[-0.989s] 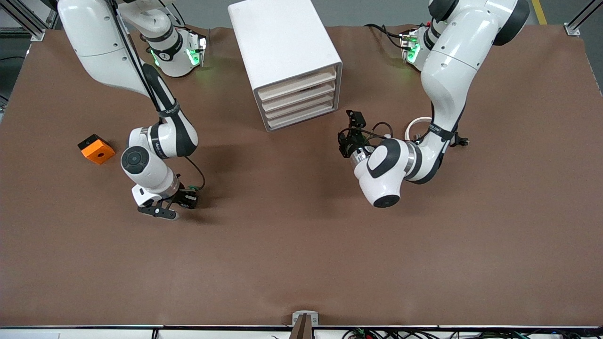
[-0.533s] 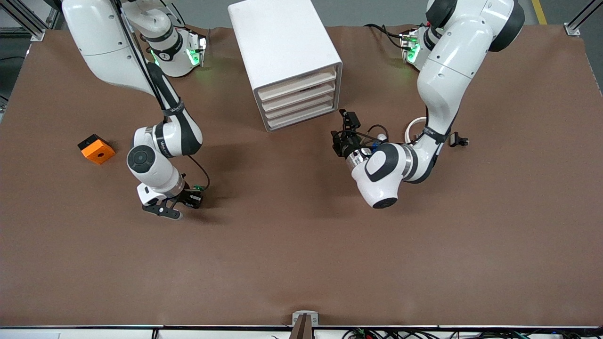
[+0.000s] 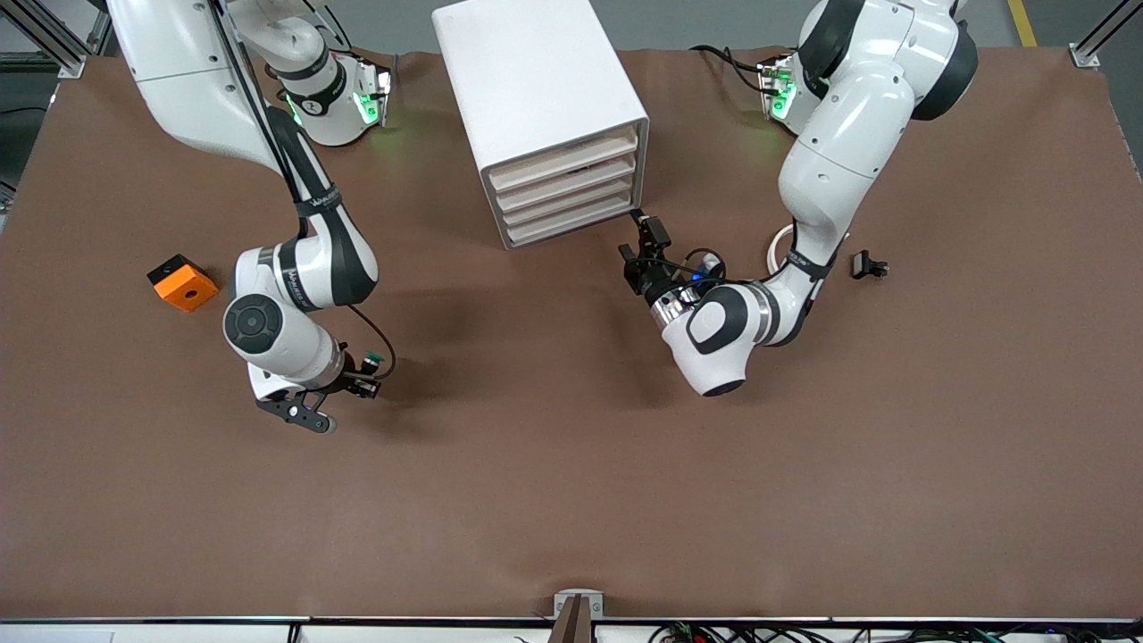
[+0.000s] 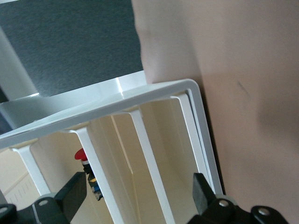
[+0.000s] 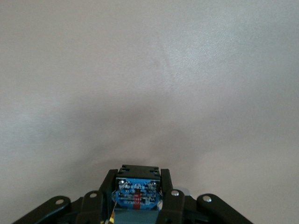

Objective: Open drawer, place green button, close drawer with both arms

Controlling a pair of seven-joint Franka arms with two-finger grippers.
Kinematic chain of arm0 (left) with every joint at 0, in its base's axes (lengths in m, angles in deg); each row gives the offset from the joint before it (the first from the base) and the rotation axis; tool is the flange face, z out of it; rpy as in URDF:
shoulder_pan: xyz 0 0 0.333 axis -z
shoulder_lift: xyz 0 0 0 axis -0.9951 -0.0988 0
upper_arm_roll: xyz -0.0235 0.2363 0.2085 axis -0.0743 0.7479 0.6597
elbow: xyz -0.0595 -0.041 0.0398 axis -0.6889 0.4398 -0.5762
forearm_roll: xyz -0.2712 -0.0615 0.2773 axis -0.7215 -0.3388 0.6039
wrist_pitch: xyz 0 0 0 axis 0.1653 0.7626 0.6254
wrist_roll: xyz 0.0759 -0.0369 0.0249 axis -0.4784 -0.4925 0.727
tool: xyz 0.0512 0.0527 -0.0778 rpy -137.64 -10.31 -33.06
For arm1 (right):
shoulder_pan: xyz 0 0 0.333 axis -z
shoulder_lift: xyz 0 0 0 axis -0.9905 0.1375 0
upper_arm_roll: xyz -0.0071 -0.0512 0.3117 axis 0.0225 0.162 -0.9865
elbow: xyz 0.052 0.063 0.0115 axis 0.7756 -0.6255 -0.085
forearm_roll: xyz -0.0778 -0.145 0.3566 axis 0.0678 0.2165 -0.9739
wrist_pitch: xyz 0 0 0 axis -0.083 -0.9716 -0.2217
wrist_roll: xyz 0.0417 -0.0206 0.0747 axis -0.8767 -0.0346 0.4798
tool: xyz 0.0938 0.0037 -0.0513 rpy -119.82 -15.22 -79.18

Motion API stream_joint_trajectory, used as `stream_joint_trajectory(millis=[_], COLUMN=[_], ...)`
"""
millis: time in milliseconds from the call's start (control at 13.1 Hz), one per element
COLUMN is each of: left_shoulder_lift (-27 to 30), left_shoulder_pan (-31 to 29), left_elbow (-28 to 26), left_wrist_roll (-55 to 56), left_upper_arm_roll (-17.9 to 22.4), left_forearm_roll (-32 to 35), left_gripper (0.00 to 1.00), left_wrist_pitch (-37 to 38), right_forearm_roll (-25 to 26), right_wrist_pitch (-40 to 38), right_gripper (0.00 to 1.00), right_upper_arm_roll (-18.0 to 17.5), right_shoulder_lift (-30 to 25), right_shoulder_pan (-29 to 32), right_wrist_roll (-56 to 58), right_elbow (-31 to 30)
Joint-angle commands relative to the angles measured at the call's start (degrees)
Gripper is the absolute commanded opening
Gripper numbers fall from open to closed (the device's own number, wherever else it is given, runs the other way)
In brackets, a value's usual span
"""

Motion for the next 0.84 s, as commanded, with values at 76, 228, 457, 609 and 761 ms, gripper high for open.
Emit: stream_joint_trajectory(millis=[76,228,457,609,761], left_shoulder_lift=[-1.6,-1.7,-2.3,-3.1,-4.0], left_shoulder_pan=[-0.6,-0.6,-0.7,-0.8,-0.6], left_elbow=[0.8,0.8,1.0,1.0,1.0], left_wrist_roll=[5.2,6.6,7.7,9.6,11.0], left_upper_arm_roll=[-0.6,-0.6,-0.6,-0.3,-0.3], left_forearm_roll=[-1.6,-2.6,-3.1,-3.5,-3.9], left_gripper=[1.0,1.0,0.85,0.67,0.59], left_wrist_pitch=[4.4,5.7,5.7,5.4,5.3], right_forearm_roll=[0.0,0.0,0.0,0.0,0.0], right_wrist_pitch=[-6.0,-10.7,-19.4,-23.5,-29.9], right_gripper=[0.0,0.0,0.0,0.0,0.0], right_upper_arm_roll=[0.1,0.1,0.1,0.2,0.2], right_shoulder_lift=[-0.6,-1.5,-4.0,-7.1,-10.4], right_shoulder_pan=[-1.6,-2.1,-2.0,-1.9,-1.8], right_wrist_roll=[-5.8,-7.4,-8.2,-8.2,-8.2], right_elbow=[4.3,6.9,9.7,10.2,11.7])
